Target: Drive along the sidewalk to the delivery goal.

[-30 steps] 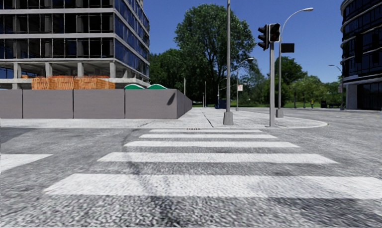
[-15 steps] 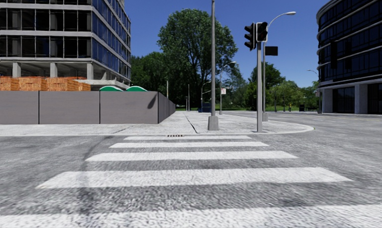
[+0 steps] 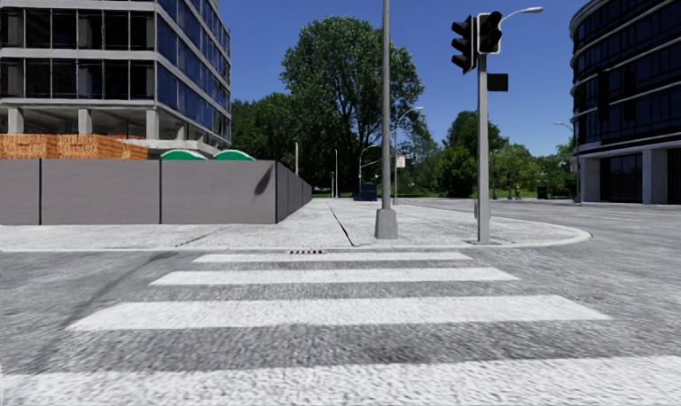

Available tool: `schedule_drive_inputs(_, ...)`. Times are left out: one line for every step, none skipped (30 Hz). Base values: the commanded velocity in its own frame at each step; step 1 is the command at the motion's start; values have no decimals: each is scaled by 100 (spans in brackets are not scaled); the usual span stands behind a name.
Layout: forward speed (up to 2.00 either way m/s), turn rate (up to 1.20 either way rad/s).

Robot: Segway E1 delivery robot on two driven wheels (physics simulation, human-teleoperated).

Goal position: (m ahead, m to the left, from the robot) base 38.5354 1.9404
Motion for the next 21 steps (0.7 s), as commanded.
schedule_drive_inputs(200, 0)
schedule_drive_inputs(200, 0)
schedule_drive_inputs(200, 0)
schedule_drive_inputs(200, 0)
schedule_drive_inputs(200, 0)
schedule_drive_inputs(200, 0)
schedule_drive_inputs(200, 0)
schedule_drive_inputs(200, 0)
schedule_drive_inputs(200, 0)
schedule_drive_inputs(200, 0)
schedule_drive_inputs(200, 0)
schedule_drive_inputs(200, 0)
schedule_drive_inputs(200, 0)
schedule_drive_inputs(200, 0)
schedule_drive_inputs(200, 0)
schedule_drive_inputs(200, 0)
schedule_drive_inputs(200, 0)
schedule_drive_inputs(200, 0)
schedule_drive_inputs(200, 0)
schedule_drive_inputs(200, 0)
schedule_drive_inputs(200, 0)
